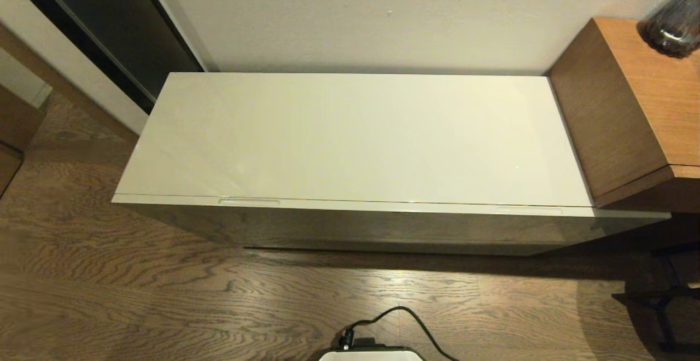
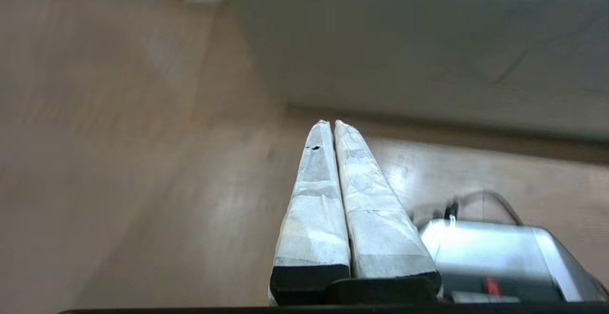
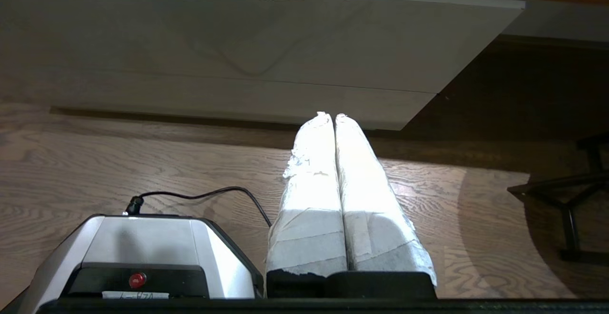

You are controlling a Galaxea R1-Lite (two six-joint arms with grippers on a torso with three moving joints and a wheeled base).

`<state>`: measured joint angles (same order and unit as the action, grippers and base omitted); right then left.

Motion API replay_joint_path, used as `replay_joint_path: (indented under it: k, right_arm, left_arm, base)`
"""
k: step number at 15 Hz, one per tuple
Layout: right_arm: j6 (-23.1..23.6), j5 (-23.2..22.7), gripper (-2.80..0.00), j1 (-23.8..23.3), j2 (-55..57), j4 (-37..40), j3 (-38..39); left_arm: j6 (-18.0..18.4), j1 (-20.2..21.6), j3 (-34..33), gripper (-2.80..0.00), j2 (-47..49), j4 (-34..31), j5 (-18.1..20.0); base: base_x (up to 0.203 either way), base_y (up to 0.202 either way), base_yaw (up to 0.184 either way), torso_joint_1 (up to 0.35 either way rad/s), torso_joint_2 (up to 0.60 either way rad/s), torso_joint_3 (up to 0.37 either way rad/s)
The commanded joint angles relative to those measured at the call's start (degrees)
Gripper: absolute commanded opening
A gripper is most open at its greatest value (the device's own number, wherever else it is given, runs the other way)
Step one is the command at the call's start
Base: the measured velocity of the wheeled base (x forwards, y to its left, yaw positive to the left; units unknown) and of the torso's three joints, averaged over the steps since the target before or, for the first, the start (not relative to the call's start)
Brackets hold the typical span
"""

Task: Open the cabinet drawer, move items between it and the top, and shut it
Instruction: Open the drawer

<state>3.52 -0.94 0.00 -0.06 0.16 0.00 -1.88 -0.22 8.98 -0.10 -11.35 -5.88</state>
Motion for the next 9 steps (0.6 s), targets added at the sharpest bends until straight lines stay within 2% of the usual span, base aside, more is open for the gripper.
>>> replay_joint_path:
  k: [1, 2, 9]
  right_arm:
    - [0.1, 0.0, -2.8, 0.0, 0.1, 0.0, 0.1]
    - [0.1, 0.0, -2.8, 0.0, 0.1, 0.0, 0.1]
    - [0.1, 0.0, -2.8, 0.0, 0.1, 0.0, 0.1]
  left_arm:
    - [-0.4, 0.0, -8.2, -2.8, 0.2, 14.4, 3.3]
    - [-1.2, 0.0, -8.9, -2.8, 0.2, 14.5, 6.1]
    - [-1.3, 0.0, -9.0, -2.8, 0.2, 14.4, 6.1]
  base:
    - [0.0, 0.0, 0.0, 0.0, 0.0, 0.0]
    - [0.0, 0.0, 0.0, 0.0, 0.0, 0.0]
    - [0.0, 0.0, 0.0, 0.0, 0.0, 0.0]
